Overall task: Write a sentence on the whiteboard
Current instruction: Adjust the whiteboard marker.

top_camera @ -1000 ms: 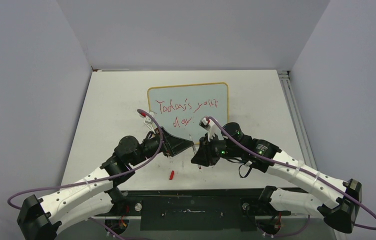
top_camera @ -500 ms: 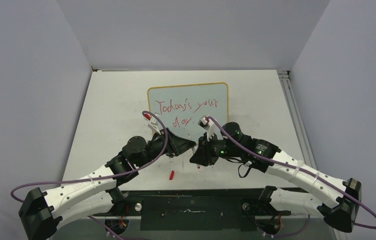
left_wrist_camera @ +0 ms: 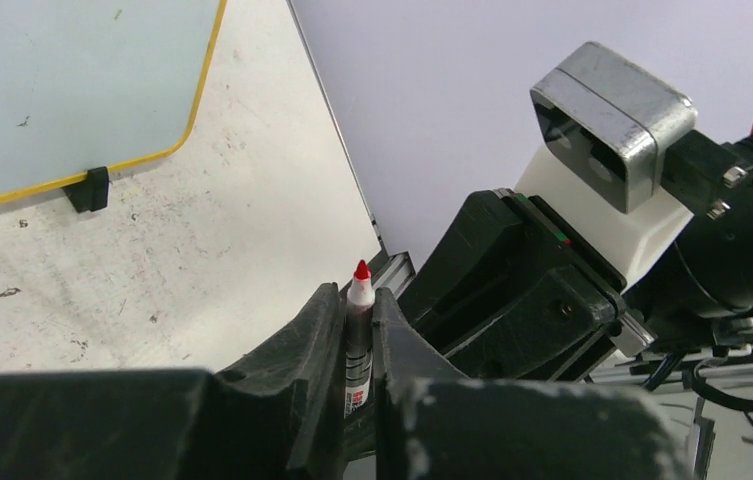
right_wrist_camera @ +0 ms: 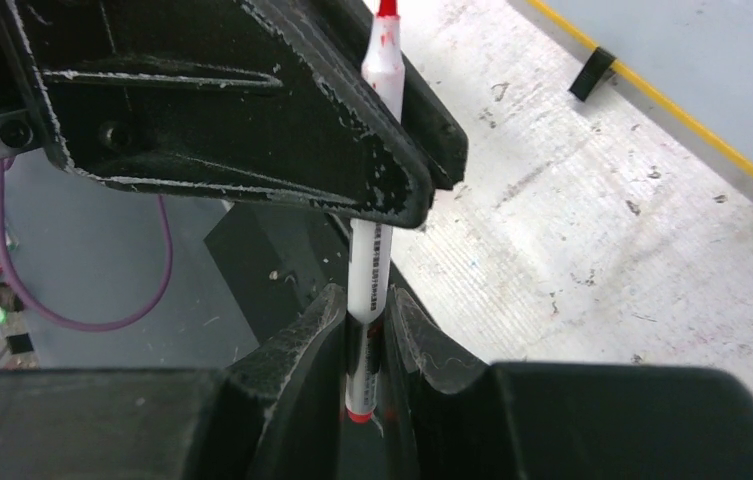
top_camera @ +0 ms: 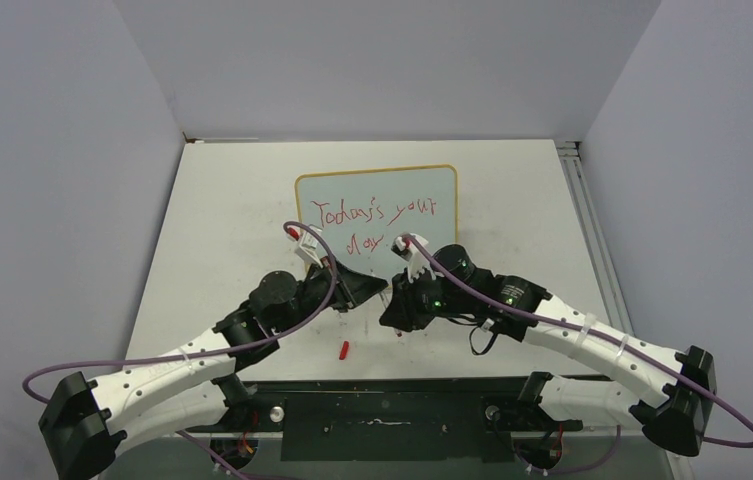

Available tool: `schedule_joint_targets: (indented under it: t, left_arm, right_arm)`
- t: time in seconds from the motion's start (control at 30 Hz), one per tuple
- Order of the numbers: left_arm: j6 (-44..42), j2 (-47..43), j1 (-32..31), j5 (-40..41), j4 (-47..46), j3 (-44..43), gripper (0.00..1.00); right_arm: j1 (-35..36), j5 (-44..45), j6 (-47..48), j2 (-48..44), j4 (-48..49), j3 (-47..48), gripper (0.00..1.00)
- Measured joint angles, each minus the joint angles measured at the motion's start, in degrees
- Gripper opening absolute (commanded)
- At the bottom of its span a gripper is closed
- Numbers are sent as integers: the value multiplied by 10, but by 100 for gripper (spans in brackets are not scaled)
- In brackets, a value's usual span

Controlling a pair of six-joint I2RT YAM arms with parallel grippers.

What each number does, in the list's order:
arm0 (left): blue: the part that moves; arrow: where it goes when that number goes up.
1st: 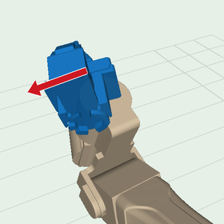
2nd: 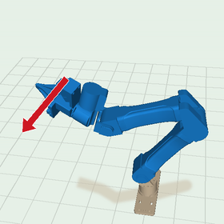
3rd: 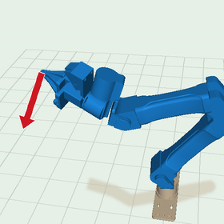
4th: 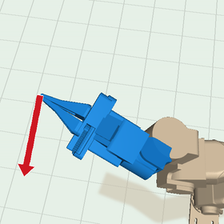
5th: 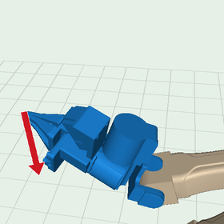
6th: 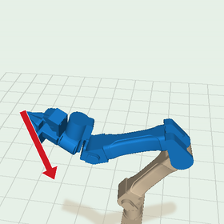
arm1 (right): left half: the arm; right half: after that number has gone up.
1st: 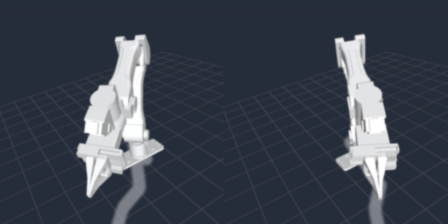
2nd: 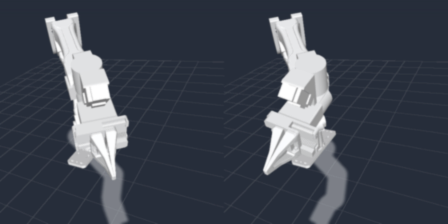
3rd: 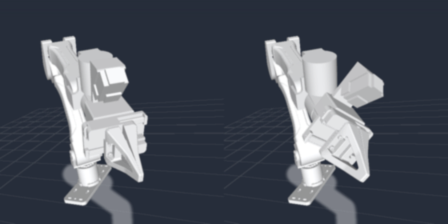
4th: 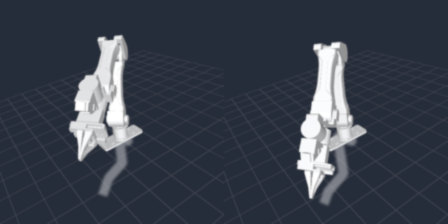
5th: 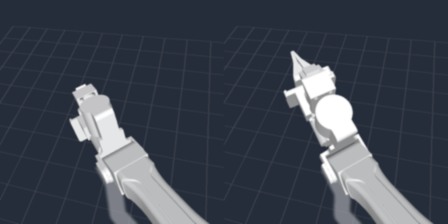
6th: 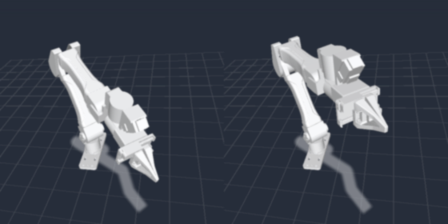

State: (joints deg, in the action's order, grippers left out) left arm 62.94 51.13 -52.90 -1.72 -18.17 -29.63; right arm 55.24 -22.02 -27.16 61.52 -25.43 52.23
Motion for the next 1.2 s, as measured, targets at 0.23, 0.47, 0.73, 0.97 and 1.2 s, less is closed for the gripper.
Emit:
schedule_joint_targets:
  t: [0.23,0.47,0.73,0.97,1.2]
  left_arm:
    - [24,1,1,31,-3,5,0]
    - [94,-31,1,100,-53,21,0]
    - [151,-54,1,182,-120,33,0]
    - [184,-64,1,230,-134,61,0]
    - [196,-70,1,247,-145,67,0]
  right_arm:
    - [1,38,-4,-3,-1,6,63]
    - [3,97,-38,-71,92,-38,96]
    - [21,154,-123,-154,368,-199,98]
    - [67,237,-150,-131,544,-232,91]
    - [86,283,-158,-60,622,-232,73]
